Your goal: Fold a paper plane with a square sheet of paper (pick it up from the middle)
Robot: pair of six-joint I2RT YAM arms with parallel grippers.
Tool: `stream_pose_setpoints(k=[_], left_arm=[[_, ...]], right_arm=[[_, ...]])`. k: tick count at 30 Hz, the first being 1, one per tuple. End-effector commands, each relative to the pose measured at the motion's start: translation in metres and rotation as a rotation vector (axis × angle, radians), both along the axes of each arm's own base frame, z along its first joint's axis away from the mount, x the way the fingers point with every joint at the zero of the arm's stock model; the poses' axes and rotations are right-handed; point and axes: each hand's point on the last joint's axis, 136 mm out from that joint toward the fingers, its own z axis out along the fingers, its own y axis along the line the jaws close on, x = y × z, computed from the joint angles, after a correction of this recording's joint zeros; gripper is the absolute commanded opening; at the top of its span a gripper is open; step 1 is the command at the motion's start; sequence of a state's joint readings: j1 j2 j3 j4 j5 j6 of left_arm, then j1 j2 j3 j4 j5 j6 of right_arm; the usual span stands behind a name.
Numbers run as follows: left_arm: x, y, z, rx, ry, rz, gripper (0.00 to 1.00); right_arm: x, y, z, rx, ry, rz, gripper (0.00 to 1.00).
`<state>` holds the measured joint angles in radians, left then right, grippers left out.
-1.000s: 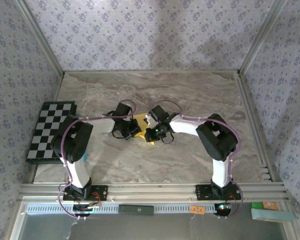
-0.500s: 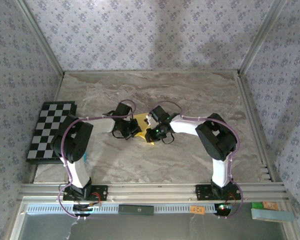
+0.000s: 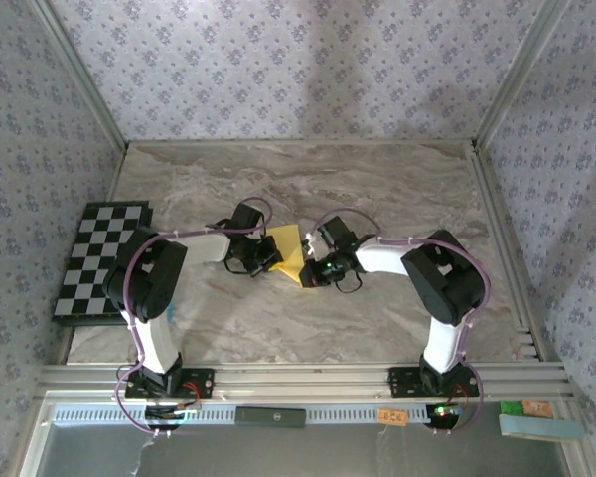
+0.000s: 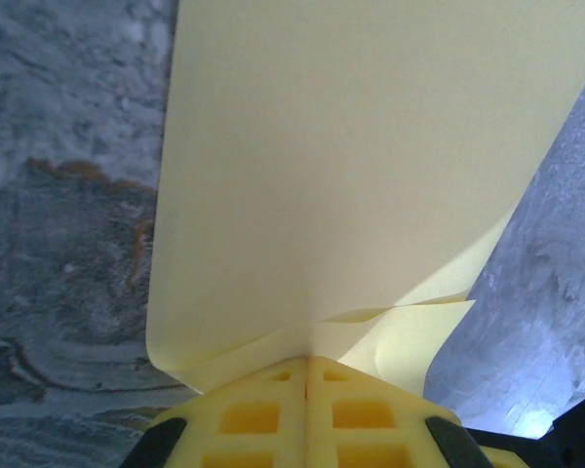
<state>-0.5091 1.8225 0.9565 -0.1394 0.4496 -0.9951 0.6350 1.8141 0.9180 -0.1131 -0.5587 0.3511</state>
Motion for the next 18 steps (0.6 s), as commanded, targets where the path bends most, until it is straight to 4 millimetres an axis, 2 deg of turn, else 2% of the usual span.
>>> stream_pose_setpoints(k=[1,6,9,13,18], left_arm=[[-0.023,0.031,-0.042,0.171,0.118,0.019,0.02],[-0.021,0.028,-0.039,0.157,0.113,0.015,0.02],[-0.020,0.026,-0.038,0.151,0.110,0.013,0.02],[-0.019,0.024,-0.036,0.143,0.108,0.013,0.02],[-0.017,0.022,-0.033,0.132,0.100,0.013,0.02]], right_arm=[[-0.026,-0.028,-0.013,-0.068,0.097,-0.021,0.00],[-0.011,-0.020,0.024,-0.008,-0.011,-0.026,0.01],[-0.001,-0.014,0.036,-0.006,-0.056,-0.027,0.02],[0.007,-0.002,0.037,-0.001,-0.062,-0.020,0.02],[0.011,0.012,0.026,-0.020,-0.046,-0.005,0.02]])
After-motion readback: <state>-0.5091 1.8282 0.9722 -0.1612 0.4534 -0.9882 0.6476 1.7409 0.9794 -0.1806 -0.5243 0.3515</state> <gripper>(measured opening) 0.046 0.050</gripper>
